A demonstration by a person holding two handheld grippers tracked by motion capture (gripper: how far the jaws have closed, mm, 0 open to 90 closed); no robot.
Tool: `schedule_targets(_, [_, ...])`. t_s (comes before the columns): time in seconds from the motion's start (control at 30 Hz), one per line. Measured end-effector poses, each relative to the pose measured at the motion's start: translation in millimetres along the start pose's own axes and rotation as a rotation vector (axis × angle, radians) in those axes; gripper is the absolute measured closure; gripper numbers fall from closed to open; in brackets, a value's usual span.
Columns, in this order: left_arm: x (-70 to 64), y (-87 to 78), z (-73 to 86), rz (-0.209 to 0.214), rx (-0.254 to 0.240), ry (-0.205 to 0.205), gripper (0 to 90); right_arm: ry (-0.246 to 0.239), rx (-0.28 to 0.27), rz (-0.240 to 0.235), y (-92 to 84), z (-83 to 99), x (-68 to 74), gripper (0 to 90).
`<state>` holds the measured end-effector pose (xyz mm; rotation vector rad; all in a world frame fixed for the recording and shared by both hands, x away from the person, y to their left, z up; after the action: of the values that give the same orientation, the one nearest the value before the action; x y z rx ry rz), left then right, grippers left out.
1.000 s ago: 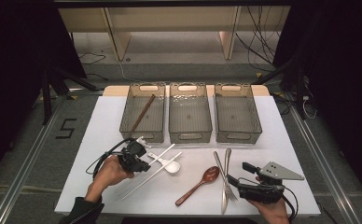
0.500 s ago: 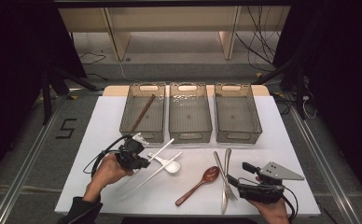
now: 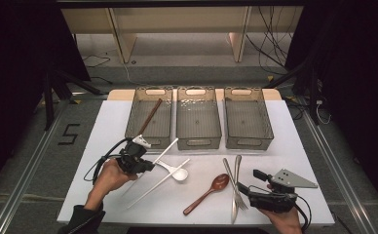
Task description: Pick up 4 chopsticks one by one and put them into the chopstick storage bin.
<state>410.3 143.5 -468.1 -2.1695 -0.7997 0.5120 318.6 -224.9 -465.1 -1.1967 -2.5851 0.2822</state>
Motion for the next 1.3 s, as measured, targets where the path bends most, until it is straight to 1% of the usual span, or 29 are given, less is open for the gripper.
schedule_targets(0.2, [3.2,-5.3,-2.1,-0.003,-0.022,-0.010,84.7,0.002,0.000,0.000,0.1,0.1,-0.2,25.2])
schedule_targets(0.43, [8.8,-12.9,-5.0,-0.015,-0.060,-0.022,84.7,0.003,0.000,0.001,0.1,0.1,-0.3,25.2])
schedule_targets(0.47, [9.8,-13.8,-5.5,-0.019,-0.070,-0.031,84.7,0.004,0.000,0.001,0.1,0.2,-0.4,25.2])
schedule_targets(0.5, [9.8,-13.8,-5.5,-0.019,-0.070,-0.031,84.7,0.003,0.000,0.000,0.2,0.1,-0.4,25.2])
schedule_targets(0.57, [14.9,-18.1,-6.7,-0.027,-0.087,-0.041,84.7,0.003,-0.001,0.000,0.0,0.0,-0.2,25.2])
schedule_targets(0.73, [22.2,-26.5,-10.3,-0.045,-0.127,-0.064,84.7,0.003,-0.002,0.001,-0.2,0.0,-0.6,25.2])
schedule_targets(0.8, [23.9,-31.6,-13.8,-0.050,-0.141,-0.062,84.7,0.005,-0.002,0.002,-0.1,0.2,-0.8,25.2])
schedule_targets(0.83, [23.9,-31.6,-13.8,-0.050,-0.141,-0.062,84.7,0.007,-0.001,0.003,-0.1,0.4,-0.7,25.2])
schedule_targets(0.87, [24.6,-37.0,-19.5,-0.058,-0.159,-0.059,84.7,0.007,0.000,0.003,0.2,0.5,-0.8,25.2])
schedule_targets(0.93, [25.6,-40.8,-25.8,-0.065,-0.175,-0.059,84.7,0.009,0.002,0.002,0.7,0.6,-0.8,25.2])
schedule_targets(0.97, [25.6,-40.8,-25.8,-0.065,-0.175,-0.059,84.7,0.008,0.002,0.003,0.8,0.6,-0.7,25.2])
schedule_targets(1.0, [28.1,-42.4,-31.1,-0.069,-0.192,-0.058,84.7,0.006,0.000,0.003,0.8,0.3,-0.8,25.2])
schedule_targets(1.03, [28.1,-42.4,-31.1,-0.069,-0.192,-0.058,84.7,0.007,-0.002,0.003,0.8,0.1,-0.9,25.2])
schedule_targets(1.1, [32.5,-42.6,-36.7,-0.078,-0.206,-0.062,84.7,0.009,0.000,0.005,0.6,0.3,-1.4,25.2])
schedule_targets(1.17, [34.1,-42.7,-38.6,-0.081,-0.209,-0.065,84.7,0.011,0.001,0.007,0.5,0.4,-1.6,25.2])
schedule_targets(1.2, [38.1,-43.0,-43.2,-0.089,-0.219,-0.074,84.7,0.011,-0.001,0.006,0.5,0.5,-1.8,25.2])
schedule_targets(1.23, [40.6,-43.5,-45.9,-0.093,-0.219,-0.069,84.7,0.012,0.001,0.007,0.5,0.6,-1.7,25.2])
schedule_targets(1.3, [45.7,-45.5,-52.4,-0.109,-0.232,-0.073,84.7,0.012,0.001,0.006,0.5,0.5,-1.5,25.2])
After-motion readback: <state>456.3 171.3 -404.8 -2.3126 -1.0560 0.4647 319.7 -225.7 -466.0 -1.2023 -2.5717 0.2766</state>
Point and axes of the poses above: each handheld gripper's, and its own axes: y roughly forward along the jaws, z roughly out of its underside, x roughly to its left, the point moved 5 cm from there along y, roughly forward along the jaws, and after that the axes turned 8 degrees about -x, right-handed, at the moved point
